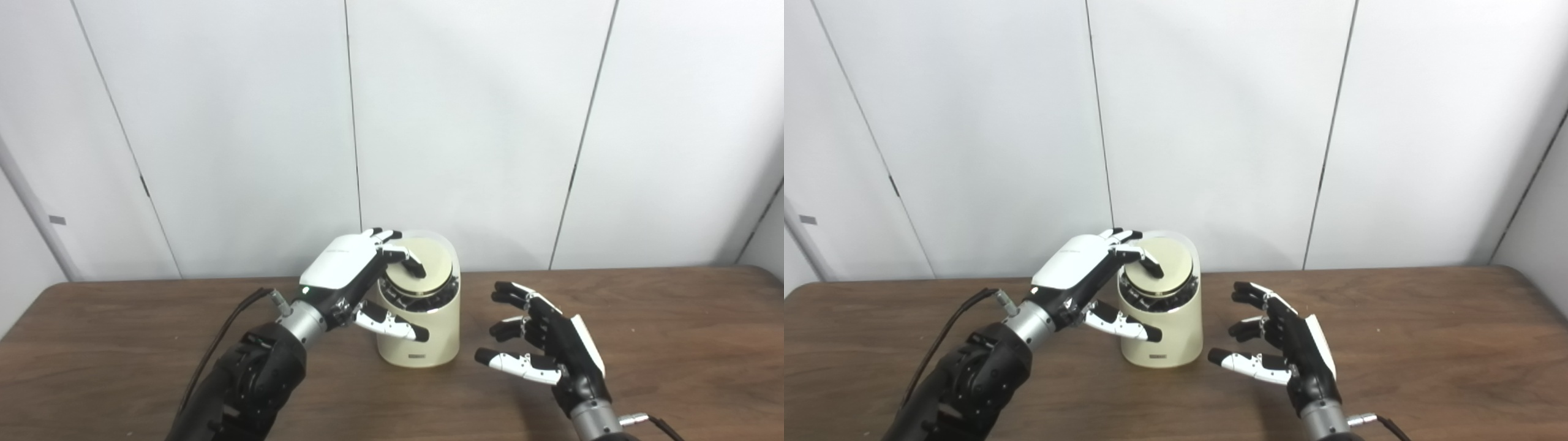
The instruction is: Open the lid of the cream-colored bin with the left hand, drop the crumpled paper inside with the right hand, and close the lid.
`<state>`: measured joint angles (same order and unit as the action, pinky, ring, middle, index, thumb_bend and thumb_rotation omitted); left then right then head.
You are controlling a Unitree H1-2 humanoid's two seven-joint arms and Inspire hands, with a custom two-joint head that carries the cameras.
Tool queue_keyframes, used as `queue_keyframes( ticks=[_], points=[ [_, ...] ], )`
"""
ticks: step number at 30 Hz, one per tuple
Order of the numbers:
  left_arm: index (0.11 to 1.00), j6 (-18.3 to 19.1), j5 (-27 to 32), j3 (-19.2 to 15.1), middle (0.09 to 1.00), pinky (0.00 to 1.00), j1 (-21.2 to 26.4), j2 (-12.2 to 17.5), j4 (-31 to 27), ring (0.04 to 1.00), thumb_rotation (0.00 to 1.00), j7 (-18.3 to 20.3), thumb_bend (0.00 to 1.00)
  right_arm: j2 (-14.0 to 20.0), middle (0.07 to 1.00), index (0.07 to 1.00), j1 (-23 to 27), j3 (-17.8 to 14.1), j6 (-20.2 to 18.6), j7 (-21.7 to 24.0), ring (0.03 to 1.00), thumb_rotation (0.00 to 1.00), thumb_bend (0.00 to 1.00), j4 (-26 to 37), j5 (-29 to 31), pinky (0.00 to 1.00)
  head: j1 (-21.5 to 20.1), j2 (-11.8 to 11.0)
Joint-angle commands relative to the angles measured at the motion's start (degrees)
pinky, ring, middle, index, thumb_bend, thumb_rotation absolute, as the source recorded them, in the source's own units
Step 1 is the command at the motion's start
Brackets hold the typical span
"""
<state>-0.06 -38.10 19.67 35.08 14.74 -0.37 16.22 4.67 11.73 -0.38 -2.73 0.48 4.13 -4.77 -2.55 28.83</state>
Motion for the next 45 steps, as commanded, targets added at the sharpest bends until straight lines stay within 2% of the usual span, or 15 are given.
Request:
queue_keyframes(
  ticks=[1, 5, 9, 13, 17, 21, 27, 31, 38, 45],
  points=[
    [0.685, -1.74, -0.45, 0.06, 0.715, 1.0, 1.73, 0.62, -1.74, 0.938, 0.37, -0.63, 0.98, -0.16, 0.776, 0.76, 1.84, 0.01, 0.64, -0.13, 0.541, 0.13, 0.78, 2.45, 0.12, 0.54, -0.03, 0.03],
    [0.686, -2.88, -2.08, 0.72, 0.706, 1.0, 1.52, 0.92, -0.97, 0.928, 0.37, -1.08, 0.99, -0.2, 0.774, 0.757, 1.78, 0.0, 0.49, -0.1, 0.539, 0.13, 0.79, 2.72, 0.21, 0.56, -0.1, 0.31],
    [0.695, -3.07, -6.3, 2.53, 0.713, 1.0, 1.69, 1.8, -0.33, 0.929, 0.39, -0.73, 0.99, -0.23, 0.769, 0.757, 1.68, -0.01, 0.06, -0.05, 0.536, 0.14, 0.79, 3.17, 0.32, 0.57, -0.08, 0.47],
    [0.738, -1.86, -12.31, 5.66, 0.754, 1.0, 2.41, 3.13, -0.04, 0.953, 0.42, 2.54, 0.97, -0.18, 0.767, 0.756, 1.6, 0.0, -0.1, 0.13, 0.529, 0.14, 0.79, 3.43, 0.62, 0.57, -0.03, 0.67],
    [0.78, -0.53, -15.0, 7.45, 0.786, 1.0, 2.86, 3.56, 0.14, 0.974, 0.43, 5.99, 0.99, -0.22, 0.767, 0.754, 1.51, 0.06, -0.33, 0.06, 0.529, 0.14, 0.78, 3.77, 0.46, 0.56, -0.11, 0.85],
    [0.788, 1.3, -17.71, 9.01, 0.803, 1.0, 3.36, 3.83, 0.24, 0.995, 0.5, 10.06, 0.99, -0.34, 0.765, 0.754, 1.41, 0.01, -0.74, 0.05, 0.528, 0.13, 0.78, 4.23, 0.59, 0.58, -0.19, 1.05],
    [0.769, 2.5, -18.63, 9.94, 0.785, 1.0, 3.87, 3.98, 0.77, 0.978, 0.52, 13.97, 1.0, -0.28, 0.763, 0.757, 1.36, 0.1, -1.27, -0.31, 0.539, 0.12, 0.77, 4.72, -0.44, 0.61, -0.18, 1.3],
    [0.755, 2.74, -18.44, 10.16, 0.771, 1.0, 3.96, 4.2, 0.54, 0.972, 0.54, 15.03, 0.99, -0.33, 0.762, 0.759, 1.36, 0.01, -1.39, -0.24, 0.54, 0.12, 0.76, 4.81, -0.35, 0.59, -0.2, 1.33],
    [0.746, 2.27, -14.64, 8.08, 0.764, 1.0, 3.24, 4.09, -0.8, 0.947, 0.54, 13.5, 0.97, -0.54, 0.756, 0.749, 1.37, 0.02, -1.12, -0.86, 0.547, 0.11, 0.74, 4.76, -1.32, 0.6, -0.22, 1.34],
    [0.741, -0.19, -7.89, 3.14, 0.758, 0.98, 1.59, 3.1, -2.54, 0.918, 0.48, 6.92, 0.89, -0.67, 0.753, 0.742, 1.47, -0.03, -1.18, -0.9, 0.536, 0.08, 0.72, 4.6, -1.46, 0.6, 0.07, 1.27]
  ],
)
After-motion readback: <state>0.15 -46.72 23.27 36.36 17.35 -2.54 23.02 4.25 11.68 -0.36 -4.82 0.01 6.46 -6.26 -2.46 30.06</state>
